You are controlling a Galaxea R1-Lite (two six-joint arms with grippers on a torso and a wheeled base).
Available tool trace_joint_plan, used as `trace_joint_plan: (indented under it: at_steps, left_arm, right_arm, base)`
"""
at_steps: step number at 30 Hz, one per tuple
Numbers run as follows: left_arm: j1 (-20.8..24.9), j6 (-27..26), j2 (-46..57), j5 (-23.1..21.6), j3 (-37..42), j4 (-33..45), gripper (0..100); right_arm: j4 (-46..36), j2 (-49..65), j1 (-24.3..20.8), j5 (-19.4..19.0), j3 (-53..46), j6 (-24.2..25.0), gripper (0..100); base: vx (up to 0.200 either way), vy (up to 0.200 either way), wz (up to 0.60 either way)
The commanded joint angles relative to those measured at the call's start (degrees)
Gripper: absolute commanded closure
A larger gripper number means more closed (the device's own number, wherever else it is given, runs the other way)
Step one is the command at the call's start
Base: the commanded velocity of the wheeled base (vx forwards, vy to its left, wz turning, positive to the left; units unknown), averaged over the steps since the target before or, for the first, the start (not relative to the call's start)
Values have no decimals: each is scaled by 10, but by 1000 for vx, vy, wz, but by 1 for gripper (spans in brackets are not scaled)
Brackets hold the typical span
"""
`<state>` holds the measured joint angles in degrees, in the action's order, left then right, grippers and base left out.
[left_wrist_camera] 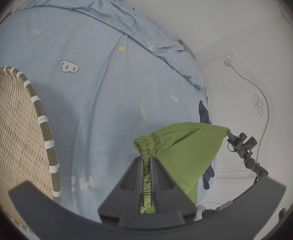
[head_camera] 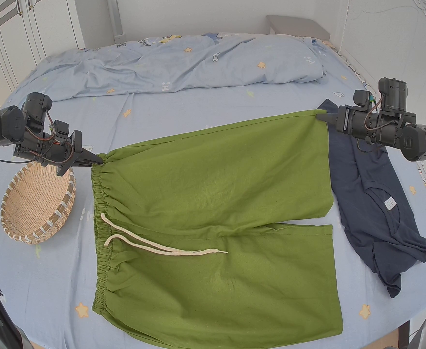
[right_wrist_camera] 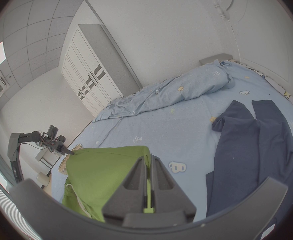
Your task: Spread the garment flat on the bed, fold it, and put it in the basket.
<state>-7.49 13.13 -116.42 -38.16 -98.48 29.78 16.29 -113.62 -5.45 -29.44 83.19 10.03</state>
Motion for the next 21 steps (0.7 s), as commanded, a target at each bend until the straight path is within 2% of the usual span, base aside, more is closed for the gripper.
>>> trace_joint_plan:
  at_steps: [1, 8, 21]
  left_arm:
    - [-6, 0, -14, 0, -3, -13, 100]
    - [-3, 1, -34, 2, -8, -64, 100]
    - [-7, 2, -55, 1, -26, -74, 100]
  right_arm:
    - [-13, -43, -5, 17, 44, 0, 100]
    - [-29, -74, -12, 19, 98, -1, 100]
    - [-75, -139, -26, 39, 181, -5, 100]
  base:
    - [0, 0, 0]
    - [0, 0, 0]
    - [0, 0, 0]
